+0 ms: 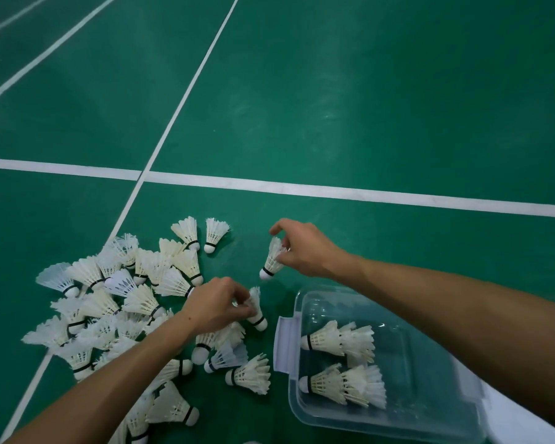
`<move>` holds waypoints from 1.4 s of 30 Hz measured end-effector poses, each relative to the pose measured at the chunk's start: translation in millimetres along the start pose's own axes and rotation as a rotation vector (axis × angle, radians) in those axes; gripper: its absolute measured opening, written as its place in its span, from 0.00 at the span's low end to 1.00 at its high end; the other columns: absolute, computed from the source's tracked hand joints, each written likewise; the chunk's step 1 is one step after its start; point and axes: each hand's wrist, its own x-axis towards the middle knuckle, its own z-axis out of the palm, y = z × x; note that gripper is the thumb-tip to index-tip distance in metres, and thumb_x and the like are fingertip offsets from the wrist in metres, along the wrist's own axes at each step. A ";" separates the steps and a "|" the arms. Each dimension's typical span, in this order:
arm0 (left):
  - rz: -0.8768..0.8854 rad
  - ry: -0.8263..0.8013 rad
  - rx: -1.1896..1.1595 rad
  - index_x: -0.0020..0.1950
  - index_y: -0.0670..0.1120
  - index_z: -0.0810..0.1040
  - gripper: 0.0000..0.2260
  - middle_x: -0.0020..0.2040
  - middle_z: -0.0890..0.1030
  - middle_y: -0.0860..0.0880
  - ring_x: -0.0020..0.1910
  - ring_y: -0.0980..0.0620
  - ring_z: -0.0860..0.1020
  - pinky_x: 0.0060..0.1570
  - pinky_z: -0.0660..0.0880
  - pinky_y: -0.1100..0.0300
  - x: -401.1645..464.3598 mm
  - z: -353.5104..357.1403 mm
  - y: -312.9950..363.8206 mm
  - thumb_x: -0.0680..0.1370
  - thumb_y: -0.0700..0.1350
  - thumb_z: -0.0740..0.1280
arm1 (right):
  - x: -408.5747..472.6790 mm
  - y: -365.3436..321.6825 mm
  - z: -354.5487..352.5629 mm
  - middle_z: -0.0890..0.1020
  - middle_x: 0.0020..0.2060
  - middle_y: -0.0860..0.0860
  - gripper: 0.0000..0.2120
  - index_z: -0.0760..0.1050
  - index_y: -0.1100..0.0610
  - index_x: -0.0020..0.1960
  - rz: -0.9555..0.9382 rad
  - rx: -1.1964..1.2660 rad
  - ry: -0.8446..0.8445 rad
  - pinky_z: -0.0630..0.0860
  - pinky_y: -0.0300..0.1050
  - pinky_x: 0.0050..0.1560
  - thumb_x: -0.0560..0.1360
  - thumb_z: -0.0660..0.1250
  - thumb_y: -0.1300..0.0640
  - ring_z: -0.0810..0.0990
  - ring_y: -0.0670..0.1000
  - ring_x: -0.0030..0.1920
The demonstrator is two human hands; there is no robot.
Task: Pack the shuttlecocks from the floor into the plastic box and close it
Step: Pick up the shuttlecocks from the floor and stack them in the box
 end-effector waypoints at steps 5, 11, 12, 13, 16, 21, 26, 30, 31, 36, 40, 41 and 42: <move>0.080 0.139 -0.175 0.52 0.59 0.83 0.20 0.49 0.80 0.68 0.39 0.58 0.82 0.46 0.83 0.51 -20.1 -37.8 21.8 0.75 0.71 0.62 | -60.2 7.9 -62.4 0.82 0.48 0.49 0.22 0.75 0.51 0.69 -0.002 0.098 0.200 0.79 0.50 0.52 0.76 0.74 0.58 0.81 0.52 0.47; 0.322 0.340 -0.392 0.48 0.60 0.79 0.13 0.46 0.84 0.62 0.30 0.42 0.80 0.34 0.81 0.43 -57.6 -86.1 83.7 0.78 0.68 0.64 | -160.1 43.8 -91.7 0.84 0.42 0.48 0.22 0.77 0.46 0.64 0.079 0.292 0.411 0.82 0.53 0.47 0.73 0.79 0.57 0.83 0.48 0.37; 0.353 0.339 -0.415 0.49 0.59 0.80 0.12 0.46 0.84 0.61 0.32 0.43 0.81 0.35 0.81 0.43 -61.4 -88.1 95.5 0.77 0.66 0.66 | -175.6 49.9 -90.0 0.84 0.41 0.48 0.23 0.78 0.46 0.63 0.104 0.321 0.443 0.82 0.52 0.46 0.72 0.79 0.58 0.83 0.48 0.36; 0.378 0.335 -0.430 0.50 0.57 0.80 0.13 0.46 0.85 0.60 0.33 0.46 0.82 0.36 0.82 0.46 -64.1 -88.2 107.2 0.77 0.65 0.68 | -189.6 55.8 -86.9 0.84 0.41 0.48 0.23 0.78 0.46 0.63 0.132 0.342 0.474 0.82 0.50 0.47 0.72 0.80 0.58 0.83 0.47 0.36; 0.402 0.299 -0.449 0.54 0.58 0.79 0.15 0.45 0.85 0.59 0.26 0.51 0.72 0.28 0.74 0.59 -64.5 -75.8 135.7 0.76 0.65 0.70 | -222.7 70.8 -70.4 0.84 0.42 0.47 0.24 0.78 0.44 0.63 0.205 0.388 0.518 0.83 0.46 0.47 0.72 0.81 0.57 0.85 0.46 0.37; 0.393 0.235 -0.409 0.55 0.56 0.79 0.11 0.39 0.85 0.58 0.26 0.58 0.70 0.29 0.63 0.70 -52.2 -48.3 169.5 0.76 0.54 0.76 | -242.6 93.9 -27.9 0.83 0.43 0.44 0.23 0.77 0.44 0.65 0.295 0.305 0.516 0.82 0.44 0.45 0.73 0.79 0.57 0.85 0.44 0.38; 0.346 0.187 -0.296 0.56 0.57 0.78 0.12 0.44 0.85 0.59 0.32 0.71 0.74 0.32 0.64 0.71 -50.1 -29.6 184.0 0.77 0.54 0.76 | -243.7 102.7 0.3 0.83 0.47 0.44 0.26 0.72 0.48 0.71 0.327 0.119 0.459 0.80 0.48 0.52 0.76 0.76 0.59 0.83 0.50 0.46; 0.320 0.149 -0.295 0.57 0.56 0.78 0.12 0.45 0.85 0.59 0.32 0.72 0.74 0.33 0.68 0.73 -52.4 -22.7 188.8 0.77 0.53 0.76 | -234.7 105.2 15.0 0.85 0.50 0.51 0.28 0.70 0.51 0.74 0.349 -0.004 0.438 0.78 0.47 0.53 0.77 0.75 0.60 0.84 0.53 0.51; 0.319 0.147 -0.299 0.57 0.56 0.78 0.12 0.44 0.85 0.59 0.32 0.72 0.74 0.33 0.68 0.73 -53.0 -21.3 190.1 0.77 0.53 0.76 | -232.4 106.0 17.7 0.86 0.52 0.52 0.29 0.69 0.52 0.75 0.352 -0.014 0.434 0.78 0.47 0.54 0.77 0.75 0.61 0.84 0.53 0.52; 0.327 0.162 -0.281 0.56 0.58 0.77 0.11 0.42 0.84 0.61 0.32 0.72 0.74 0.33 0.66 0.72 -55.4 -16.5 192.0 0.78 0.54 0.76 | -225.1 106.8 24.7 0.85 0.50 0.52 0.30 0.68 0.55 0.76 0.376 -0.033 0.402 0.74 0.40 0.47 0.77 0.73 0.67 0.81 0.50 0.47; 0.339 0.170 -0.287 0.57 0.58 0.77 0.11 0.42 0.84 0.61 0.31 0.71 0.74 0.33 0.66 0.72 -56.8 -16.4 190.8 0.78 0.53 0.75 | -219.2 111.2 32.0 0.79 0.41 0.47 0.30 0.68 0.56 0.76 0.388 -0.014 0.365 0.74 0.40 0.42 0.77 0.72 0.69 0.79 0.49 0.41; 0.342 0.170 -0.291 0.57 0.59 0.76 0.11 0.42 0.84 0.61 0.31 0.71 0.74 0.33 0.66 0.72 -56.9 -16.2 190.1 0.78 0.53 0.75 | -217.8 112.4 33.4 0.79 0.42 0.48 0.31 0.68 0.56 0.76 0.393 0.006 0.354 0.76 0.41 0.43 0.77 0.72 0.69 0.79 0.49 0.42; 0.345 0.171 -0.292 0.57 0.59 0.76 0.11 0.42 0.84 0.61 0.31 0.71 0.74 0.33 0.66 0.72 -56.9 -16.0 189.3 0.78 0.53 0.75 | -216.5 113.4 34.5 0.81 0.43 0.49 0.31 0.68 0.55 0.76 0.402 0.037 0.341 0.80 0.43 0.46 0.77 0.72 0.69 0.80 0.49 0.44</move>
